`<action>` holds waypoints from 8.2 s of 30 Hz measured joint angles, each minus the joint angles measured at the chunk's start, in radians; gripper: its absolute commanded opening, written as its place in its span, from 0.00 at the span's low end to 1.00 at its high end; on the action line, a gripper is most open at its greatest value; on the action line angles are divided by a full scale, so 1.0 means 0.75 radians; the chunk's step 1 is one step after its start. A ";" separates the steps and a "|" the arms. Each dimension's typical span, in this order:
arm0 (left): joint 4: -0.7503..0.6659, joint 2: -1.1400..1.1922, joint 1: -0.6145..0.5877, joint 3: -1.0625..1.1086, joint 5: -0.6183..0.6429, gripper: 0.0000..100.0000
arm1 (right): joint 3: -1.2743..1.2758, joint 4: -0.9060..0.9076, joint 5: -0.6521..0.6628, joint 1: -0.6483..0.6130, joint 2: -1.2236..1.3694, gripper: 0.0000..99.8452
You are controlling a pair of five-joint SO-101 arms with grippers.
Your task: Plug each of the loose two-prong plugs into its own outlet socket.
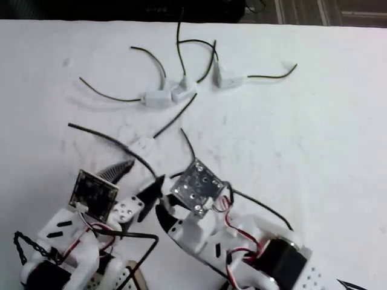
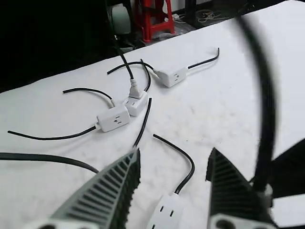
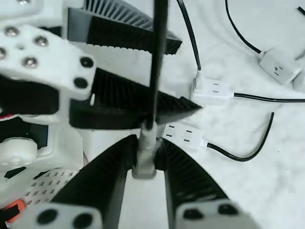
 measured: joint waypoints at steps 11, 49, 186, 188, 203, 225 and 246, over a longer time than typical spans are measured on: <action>0.059 -0.006 0.029 -0.027 -0.070 0.24 | 0.102 -0.090 0.000 0.008 0.004 0.02; -0.070 -0.006 -1.232 0.293 -0.135 0.23 | 0.145 -0.931 -0.321 0.123 1.144 0.02; -0.329 0.002 -0.524 0.794 -0.225 0.03 | 1.056 -0.309 0.186 0.728 -0.620 0.02; -0.342 0.000 -0.518 0.796 -0.225 0.03 | 1.056 -0.280 0.186 0.728 -0.620 0.02; -0.184 0.002 -0.516 0.796 -0.225 0.03 | 1.056 0.031 0.186 0.728 -0.620 0.02; -0.014 0.000 -0.516 0.796 -0.225 0.03 | 1.056 0.031 0.186 0.728 -0.620 0.02; -0.014 0.000 -0.516 0.796 -0.225 0.03 | 1.056 0.031 0.186 0.728 -0.620 0.02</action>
